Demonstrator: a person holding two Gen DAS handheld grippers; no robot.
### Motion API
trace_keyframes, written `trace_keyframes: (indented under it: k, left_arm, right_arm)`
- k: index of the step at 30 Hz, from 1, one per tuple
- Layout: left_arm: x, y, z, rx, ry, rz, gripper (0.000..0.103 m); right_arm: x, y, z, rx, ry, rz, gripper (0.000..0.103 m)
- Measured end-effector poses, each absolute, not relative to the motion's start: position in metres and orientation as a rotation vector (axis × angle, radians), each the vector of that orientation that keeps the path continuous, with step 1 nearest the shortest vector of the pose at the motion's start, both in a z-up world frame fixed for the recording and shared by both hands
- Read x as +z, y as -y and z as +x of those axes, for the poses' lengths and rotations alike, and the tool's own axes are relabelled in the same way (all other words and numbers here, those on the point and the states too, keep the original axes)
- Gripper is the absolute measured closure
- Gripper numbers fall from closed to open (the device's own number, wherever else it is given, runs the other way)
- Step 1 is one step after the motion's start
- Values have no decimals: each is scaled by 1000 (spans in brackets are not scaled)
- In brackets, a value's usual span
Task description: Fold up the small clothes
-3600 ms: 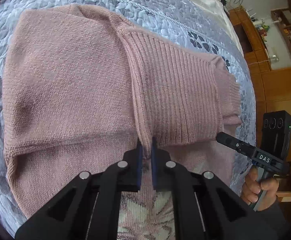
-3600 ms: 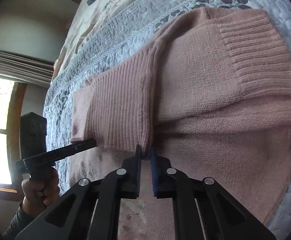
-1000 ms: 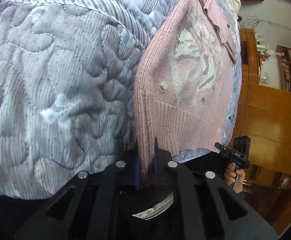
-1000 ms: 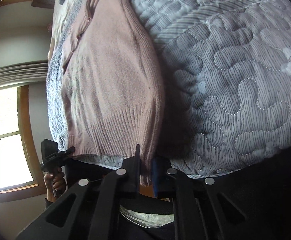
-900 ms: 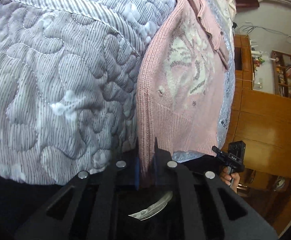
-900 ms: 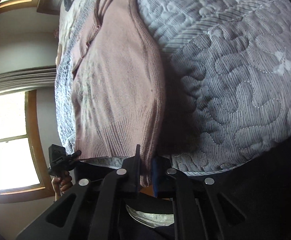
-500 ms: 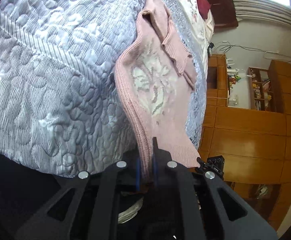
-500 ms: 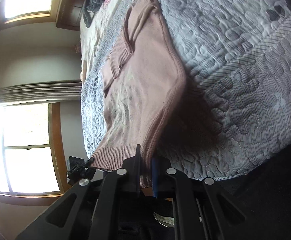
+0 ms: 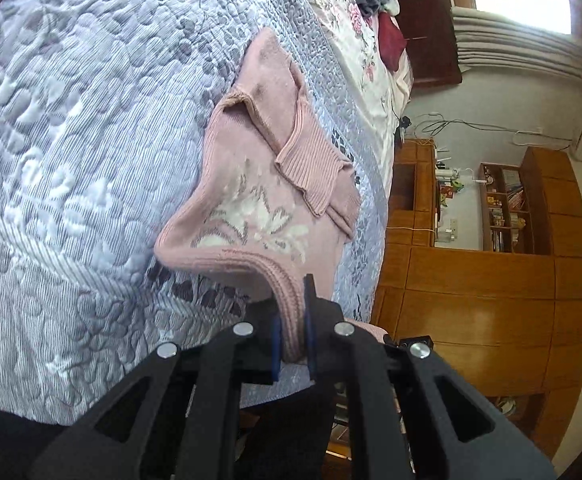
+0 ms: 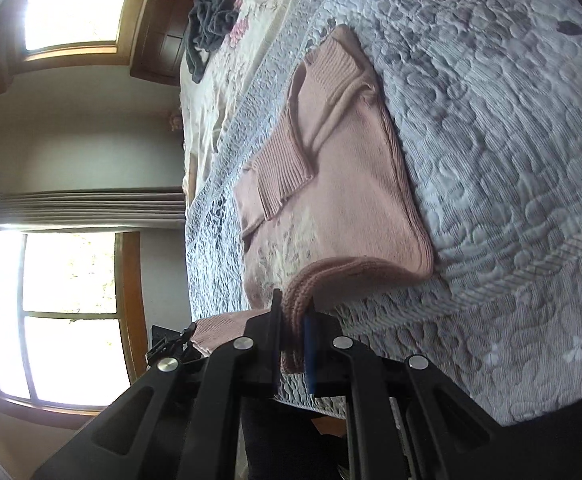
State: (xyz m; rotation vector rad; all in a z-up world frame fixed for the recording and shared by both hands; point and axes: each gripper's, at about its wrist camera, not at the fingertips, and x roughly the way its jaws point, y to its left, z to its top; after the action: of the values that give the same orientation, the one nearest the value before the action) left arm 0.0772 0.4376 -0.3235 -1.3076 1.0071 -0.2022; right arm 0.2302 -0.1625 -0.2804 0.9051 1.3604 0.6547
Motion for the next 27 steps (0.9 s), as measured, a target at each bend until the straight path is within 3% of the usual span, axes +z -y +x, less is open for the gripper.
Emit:
trace_keyframes:
  k: [17, 19, 20, 22, 26, 27]
  left_arm:
    - [-409, -474, 231, -63, -1159, -1369, 95]
    - [-417, -476, 238, -70, -1169, -1373, 92]
    - [-418, -477, 241, -75, -1177, -1365, 90]
    - [-414, -478, 244, -88, -1168, -1343, 83]
    - [-385, -478, 246, -88, -1144, -1133, 56]
    - [-376, -476, 246, -92, -1137, -1069, 54]
  right_arm:
    - [-364, 122, 384, 468, -1499, 857, 94]
    - [-371, 117, 394, 465, -1512, 842, 86]
    - [-374, 115, 397, 464, -1518, 840, 83]
    - [-374, 113, 402, 471, -1515, 841, 66]
    - [-349, 115, 408, 513, -1438, 784, 63]
    - [-342, 115, 408, 520, -1417, 734, 63]
